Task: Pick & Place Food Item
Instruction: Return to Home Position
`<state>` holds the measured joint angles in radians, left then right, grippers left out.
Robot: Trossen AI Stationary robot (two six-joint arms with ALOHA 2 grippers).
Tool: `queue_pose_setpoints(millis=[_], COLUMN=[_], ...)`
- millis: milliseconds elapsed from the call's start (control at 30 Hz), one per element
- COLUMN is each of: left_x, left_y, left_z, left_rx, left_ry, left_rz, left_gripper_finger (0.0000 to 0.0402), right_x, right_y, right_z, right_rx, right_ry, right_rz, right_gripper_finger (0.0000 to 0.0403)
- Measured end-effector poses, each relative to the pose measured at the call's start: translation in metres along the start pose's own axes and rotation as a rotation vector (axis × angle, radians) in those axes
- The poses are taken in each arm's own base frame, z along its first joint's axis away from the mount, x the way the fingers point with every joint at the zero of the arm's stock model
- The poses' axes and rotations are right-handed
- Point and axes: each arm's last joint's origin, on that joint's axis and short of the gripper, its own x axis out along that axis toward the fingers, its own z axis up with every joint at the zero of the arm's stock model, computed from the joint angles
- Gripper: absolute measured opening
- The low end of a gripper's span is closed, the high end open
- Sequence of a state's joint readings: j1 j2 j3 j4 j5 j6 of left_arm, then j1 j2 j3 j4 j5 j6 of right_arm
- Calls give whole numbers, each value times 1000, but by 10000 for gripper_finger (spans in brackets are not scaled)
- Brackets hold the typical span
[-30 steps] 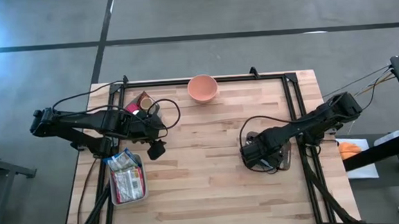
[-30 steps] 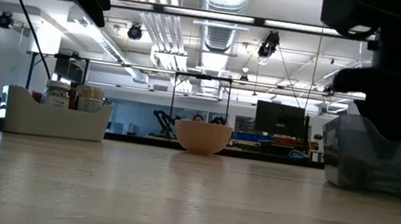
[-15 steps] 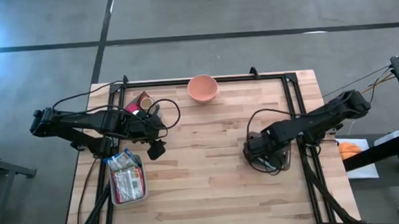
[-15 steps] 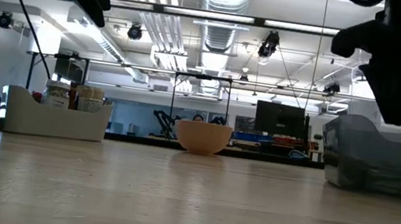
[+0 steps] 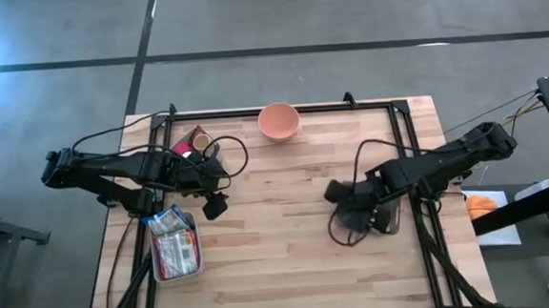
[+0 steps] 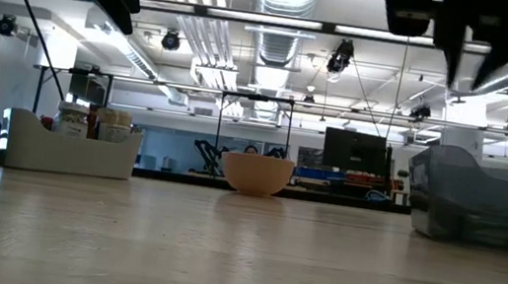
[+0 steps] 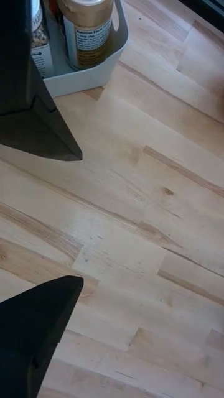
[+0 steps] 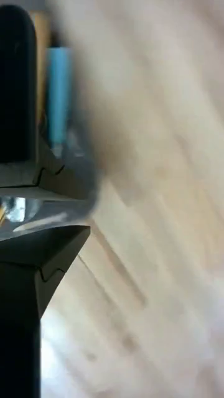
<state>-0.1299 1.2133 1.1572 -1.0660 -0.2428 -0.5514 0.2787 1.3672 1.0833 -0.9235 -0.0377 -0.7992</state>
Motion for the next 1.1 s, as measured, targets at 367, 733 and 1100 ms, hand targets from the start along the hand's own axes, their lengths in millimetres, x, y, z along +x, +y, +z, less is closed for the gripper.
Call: queue_pose_setpoints(millis=[367,733,1100], left_x=[0,0,0], left_y=[0,0,0], left_z=[0,0,0], left_rx=[0,0,0], left_ry=[0,0,0], left_rz=[0,0,0], left_gripper_finger=[324,324,324], right_x=[-49,-101,-150], right_y=[-35,-52,-26], right_z=[36,59,38], right_rx=[842,730,756], right_ry=[-390,-631,-1021], right_rz=[-158,-247,-277], right_gripper_finger=[73,73,73])
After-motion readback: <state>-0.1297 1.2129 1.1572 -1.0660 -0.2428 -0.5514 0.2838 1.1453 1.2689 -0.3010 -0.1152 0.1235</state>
